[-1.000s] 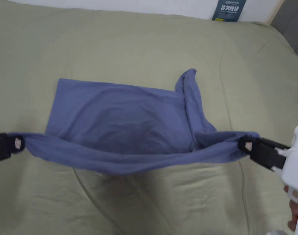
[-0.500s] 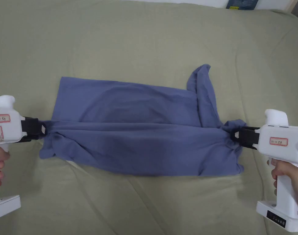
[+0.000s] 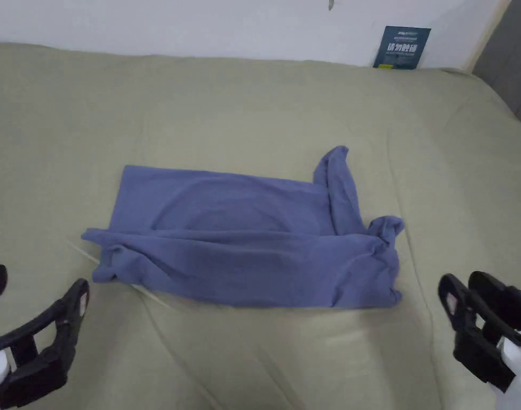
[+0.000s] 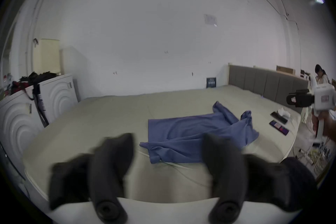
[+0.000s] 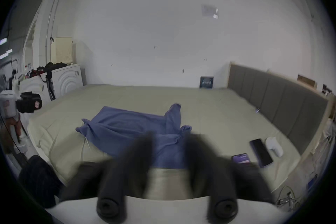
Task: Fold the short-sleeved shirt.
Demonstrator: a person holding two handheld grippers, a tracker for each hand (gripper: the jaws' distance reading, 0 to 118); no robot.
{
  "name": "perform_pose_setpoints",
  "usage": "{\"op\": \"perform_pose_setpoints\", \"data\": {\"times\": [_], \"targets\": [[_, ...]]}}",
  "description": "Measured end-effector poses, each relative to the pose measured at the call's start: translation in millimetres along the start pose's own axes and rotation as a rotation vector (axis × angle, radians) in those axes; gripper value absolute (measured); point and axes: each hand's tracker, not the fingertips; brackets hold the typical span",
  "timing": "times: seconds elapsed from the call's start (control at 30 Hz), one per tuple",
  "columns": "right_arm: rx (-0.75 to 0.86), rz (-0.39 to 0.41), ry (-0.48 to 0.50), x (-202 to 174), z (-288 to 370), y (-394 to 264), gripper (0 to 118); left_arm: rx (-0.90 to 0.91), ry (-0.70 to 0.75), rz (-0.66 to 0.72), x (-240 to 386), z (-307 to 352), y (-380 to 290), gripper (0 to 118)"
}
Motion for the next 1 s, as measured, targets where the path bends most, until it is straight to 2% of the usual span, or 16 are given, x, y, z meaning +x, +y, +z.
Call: {"op": "perform_pose_setpoints", "data": {"times": [0.03,0.07,0.13,0.2,0.3,0.47,0.57,0.6,0.63,0.67,0.7,0.77,0.87,0.93,0.97,1.0], "targets": [[0.017,0.009,-0.021,-4.1,9.7,-1.8,0,0.013,-0.006,0.023,-0.1,6.4,-6.2,13],[0.054,-0.002,-0.034,-8.0,19.0,-5.6,0,0.021,0.012,0.029,3.3,13.4,-7.8,13],[0.040,-0.024,0.019,-9.5,28.8,-5.6,0,0.004,-0.001,0.030,5.3,15.3,-6.1,13],[0.047,-0.013,0.001,-14.0,32.2,-6.6,0,-0.023,-0.038,0.069,8.6,15.3,-4.5,13],[0.045,-0.026,0.016,-12.9,33.3,-6.2,0,-0.080,-0.021,0.040,3.9,3.2,-6.3,13],[0.012,-0.067,0.038,-11.4,21.7,-6.7,0,-0.496,-0.054,0.109,-30.8,-90.0,-38.0,13],[-0.027,-0.088,0.074,-9.1,11.3,-12.3,0,-0.489,-0.101,0.090,-44.3,-138.8,-56.9,13],[-0.035,-0.089,0.075,-9.9,8.7,-12.2,0,-0.512,-0.097,0.072,-45.2,-155.7,-59.5,20],[-0.044,-0.089,0.071,-9.9,5.4,-13.3,0,-0.532,-0.080,0.040,-46.3,-169.5,-62.3,45],[-0.057,-0.089,0.074,-8.8,1.2,-14.6,0,-0.541,-0.081,-0.003,-48.2,-186.3,-65.9,96],[-0.064,-0.089,0.073,-8.0,-2.7,-16.0,0,-0.558,-0.077,-0.027,-53.8,-200.7,-73.1,112],[-0.088,-0.092,0.063,-5.7,-11.5,-16.6,0,-0.539,-0.092,-0.013,-61.9,-223.6,-82.4,111],[-0.113,-0.109,0.052,-0.3,-22.6,-16.7,0,-0.664,-0.128,0.056,-61.1,-253.2,-94.3,111],[-0.133,-0.114,0.049,3.4,-31.1,-17.5,0,-0.693,-0.163,0.081,-62.7,-266.5,-104.5,105],[-0.141,-0.113,0.042,4.8,-35.5,-18.8,0,-0.676,-0.151,0.079,-61.0,-268.4,-104.1,87],[-0.152,-0.112,0.037,6.1,-37.8,-18.8,0,-0.669,-0.147,0.099,-60.8,-268.7,-103.8,61]]}}
